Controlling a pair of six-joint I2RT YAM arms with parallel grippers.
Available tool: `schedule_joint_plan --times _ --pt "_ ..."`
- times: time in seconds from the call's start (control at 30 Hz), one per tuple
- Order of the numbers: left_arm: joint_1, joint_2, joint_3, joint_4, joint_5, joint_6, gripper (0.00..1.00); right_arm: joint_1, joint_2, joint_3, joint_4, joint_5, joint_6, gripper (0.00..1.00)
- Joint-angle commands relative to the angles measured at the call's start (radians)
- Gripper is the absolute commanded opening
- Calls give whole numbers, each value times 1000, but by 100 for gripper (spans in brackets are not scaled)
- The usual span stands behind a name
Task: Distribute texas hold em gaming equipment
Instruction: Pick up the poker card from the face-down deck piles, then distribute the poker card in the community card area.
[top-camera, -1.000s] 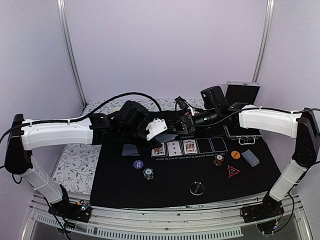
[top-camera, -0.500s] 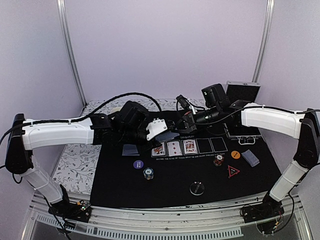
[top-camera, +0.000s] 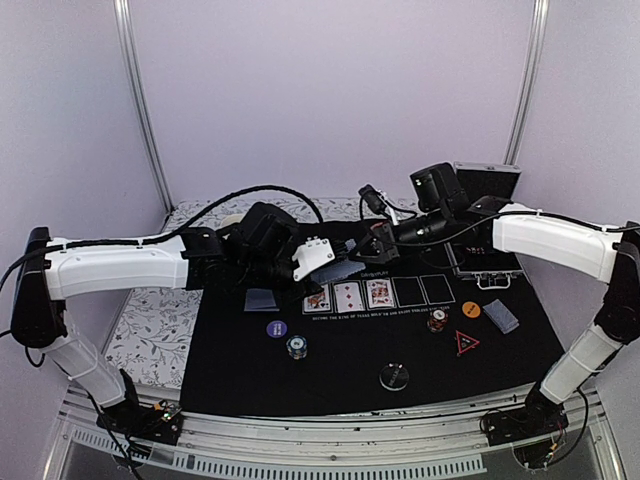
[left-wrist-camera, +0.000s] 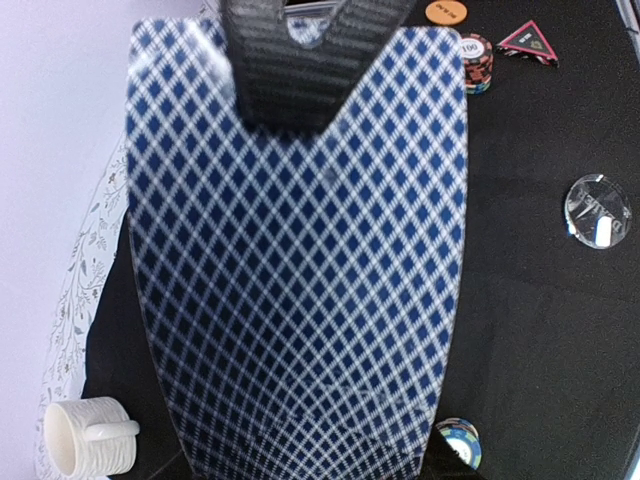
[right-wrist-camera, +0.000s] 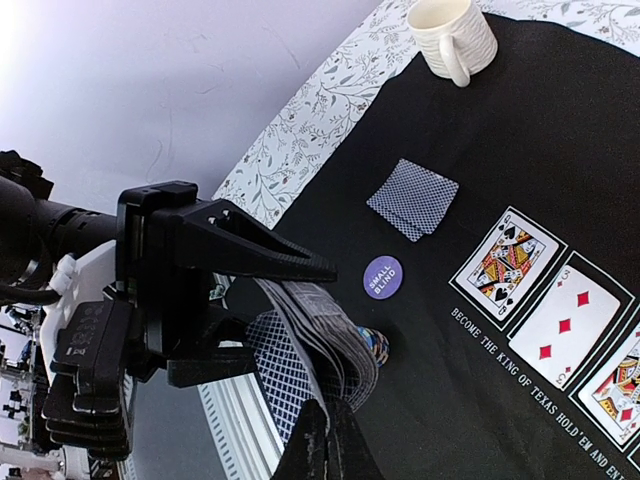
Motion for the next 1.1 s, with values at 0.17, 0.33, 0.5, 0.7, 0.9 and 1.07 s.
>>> schedule_joint_plan --times 0.17,0.33,0.5,0.7,0.9,1.07 --pt "9 3 1 18 3 7 44 -32 -88 30 -44 47 -42 2" --pt "10 4 1 18 4 6 43 -63 -118 33 -58 33 -59 2" --pt "9 5 3 16 6 3 44 -113 -184 45 -81 0 -78 2" --pt "10 14 22 -7 -10 -10 43 -276 -288 13 -131 16 -149 2" --pt "9 57 99 -95 -41 -65 43 -423 -260 -2 -227 130 -220 3" --pt "8 57 130 -138 -22 -105 43 -426 -140 111 -453 167 -454 2"
